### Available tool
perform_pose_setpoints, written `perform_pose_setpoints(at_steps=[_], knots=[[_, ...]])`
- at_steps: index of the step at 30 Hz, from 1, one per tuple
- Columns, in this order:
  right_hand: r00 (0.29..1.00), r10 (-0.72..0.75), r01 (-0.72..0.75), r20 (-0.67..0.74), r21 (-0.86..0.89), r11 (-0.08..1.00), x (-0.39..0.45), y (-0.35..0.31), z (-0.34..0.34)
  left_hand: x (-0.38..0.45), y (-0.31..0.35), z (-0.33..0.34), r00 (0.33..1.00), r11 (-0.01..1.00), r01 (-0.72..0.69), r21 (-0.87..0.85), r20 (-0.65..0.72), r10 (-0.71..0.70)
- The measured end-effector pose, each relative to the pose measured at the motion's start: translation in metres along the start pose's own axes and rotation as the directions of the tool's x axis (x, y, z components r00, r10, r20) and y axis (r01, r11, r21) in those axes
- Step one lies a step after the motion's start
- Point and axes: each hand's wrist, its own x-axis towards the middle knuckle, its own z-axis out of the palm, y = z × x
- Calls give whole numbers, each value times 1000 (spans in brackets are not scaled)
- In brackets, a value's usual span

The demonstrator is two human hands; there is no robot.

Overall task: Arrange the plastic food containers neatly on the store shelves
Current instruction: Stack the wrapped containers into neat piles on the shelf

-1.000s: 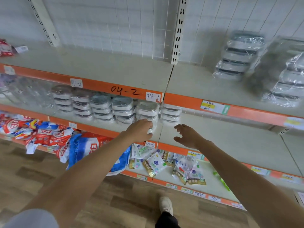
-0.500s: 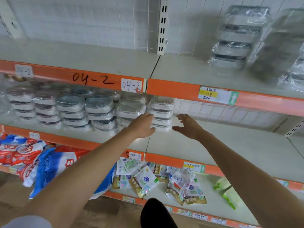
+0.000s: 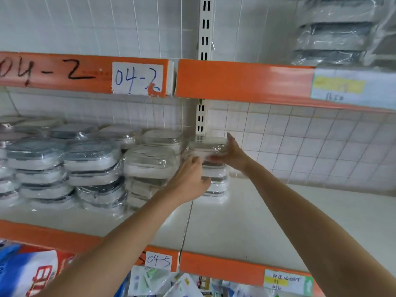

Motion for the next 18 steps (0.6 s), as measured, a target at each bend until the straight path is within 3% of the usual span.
perform_pose_setpoints(at_steps=[6,10,13,15,18], knots=[[988,6,9,-151,100,995,-42,15,-29,13,-3,2,996,998,2,56,-94,3],[952,128,-82,-280,170,982,-103,47,-57,46,1,3,993,991,38,126,107,-52],[934,164,-126,-317,138,982,-136,73,-60,70,0,12,922,981,77,178,361,-137],[939,202,-194,-278,54,979,-151,92,-58,81,-4,17,870,966,81,245,456,-188],[964,168,-211,-207,-206,956,-165,118,-49,90,-5,18,860,948,23,317,477,-180]])
